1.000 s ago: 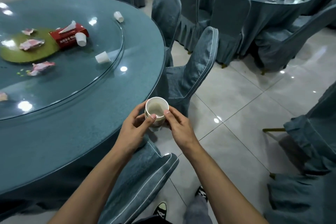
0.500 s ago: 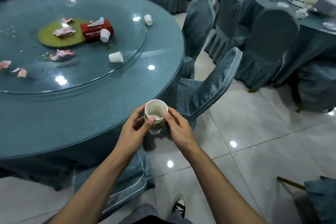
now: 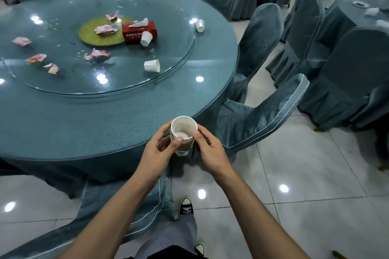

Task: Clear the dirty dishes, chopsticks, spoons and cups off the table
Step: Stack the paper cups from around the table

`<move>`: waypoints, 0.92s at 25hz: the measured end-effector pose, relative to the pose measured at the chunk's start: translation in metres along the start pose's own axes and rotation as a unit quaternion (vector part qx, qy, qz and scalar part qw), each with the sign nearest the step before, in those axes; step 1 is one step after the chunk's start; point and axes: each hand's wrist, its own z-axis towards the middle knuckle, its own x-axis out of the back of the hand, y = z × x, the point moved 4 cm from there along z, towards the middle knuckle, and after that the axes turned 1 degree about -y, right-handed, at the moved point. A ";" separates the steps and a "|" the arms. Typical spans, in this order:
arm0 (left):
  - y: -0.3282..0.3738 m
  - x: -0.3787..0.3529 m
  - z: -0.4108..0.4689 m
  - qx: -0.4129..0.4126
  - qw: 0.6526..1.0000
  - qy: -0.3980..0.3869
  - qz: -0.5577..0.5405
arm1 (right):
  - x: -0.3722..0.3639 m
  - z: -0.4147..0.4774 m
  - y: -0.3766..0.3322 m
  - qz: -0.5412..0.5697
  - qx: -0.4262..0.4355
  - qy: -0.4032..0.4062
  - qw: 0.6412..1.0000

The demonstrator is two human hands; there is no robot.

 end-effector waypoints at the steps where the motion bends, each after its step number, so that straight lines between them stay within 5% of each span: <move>1: 0.000 -0.003 0.007 0.003 1.000 0.008 -0.005 | 0.004 0.009 0.001 -0.004 -0.002 -0.006 1.000; 23: 0.010 0.031 0.186 0.051 0.979 0.184 -0.066 | -0.017 0.236 -0.017 -0.030 -0.088 -0.164 0.982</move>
